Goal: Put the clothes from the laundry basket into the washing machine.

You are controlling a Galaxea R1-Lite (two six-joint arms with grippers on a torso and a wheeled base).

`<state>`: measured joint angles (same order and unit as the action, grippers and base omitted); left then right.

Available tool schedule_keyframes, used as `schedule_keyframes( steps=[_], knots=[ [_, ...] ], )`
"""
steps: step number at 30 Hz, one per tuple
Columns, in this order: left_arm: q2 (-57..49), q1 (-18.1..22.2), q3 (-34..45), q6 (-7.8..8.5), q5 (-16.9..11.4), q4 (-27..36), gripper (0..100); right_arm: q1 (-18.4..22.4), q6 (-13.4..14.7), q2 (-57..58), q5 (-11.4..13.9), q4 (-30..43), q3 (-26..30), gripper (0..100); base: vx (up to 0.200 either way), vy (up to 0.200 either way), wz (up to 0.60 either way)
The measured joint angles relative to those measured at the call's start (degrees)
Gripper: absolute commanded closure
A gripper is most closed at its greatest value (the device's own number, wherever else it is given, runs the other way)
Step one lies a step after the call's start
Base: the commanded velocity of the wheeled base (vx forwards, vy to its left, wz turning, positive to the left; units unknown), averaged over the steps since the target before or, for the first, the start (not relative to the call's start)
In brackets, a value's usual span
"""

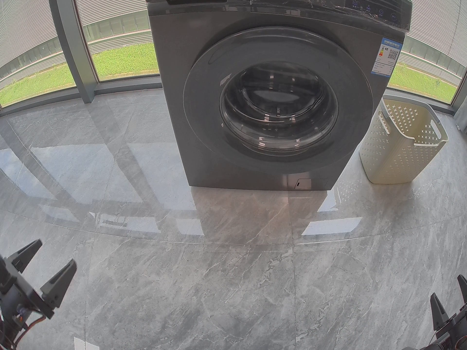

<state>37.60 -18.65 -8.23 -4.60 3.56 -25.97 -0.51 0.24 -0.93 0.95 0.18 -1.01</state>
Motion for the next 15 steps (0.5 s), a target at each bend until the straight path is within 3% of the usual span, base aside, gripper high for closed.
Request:
schedule_keyframes(
  steps=[6,11,13,15],
  knots=[
    [-16.6,11.7,4.8,2.28,-4.9,14.6,0,0.0,0.0,0.0,0.0,0.0,0.0,0,0.000,0.000,0.00],
    [-27.9,15.9,6.0,2.52,-9.4,25.2,0,0.0,0.0,0.0,0.0,0.0,0.0,0,0.000,0.000,0.00],
    [-31.2,17.0,6.2,2.50,-9.5,26.9,0,0.0,0.0,0.0,0.0,0.0,0.0,0,0.000,0.000,0.00],
    [-32.9,17.6,6.3,2.49,-7.8,26.9,0,0.0,0.0,0.0,0.0,0.0,0.0,0,0.000,0.000,0.00]
  ],
)
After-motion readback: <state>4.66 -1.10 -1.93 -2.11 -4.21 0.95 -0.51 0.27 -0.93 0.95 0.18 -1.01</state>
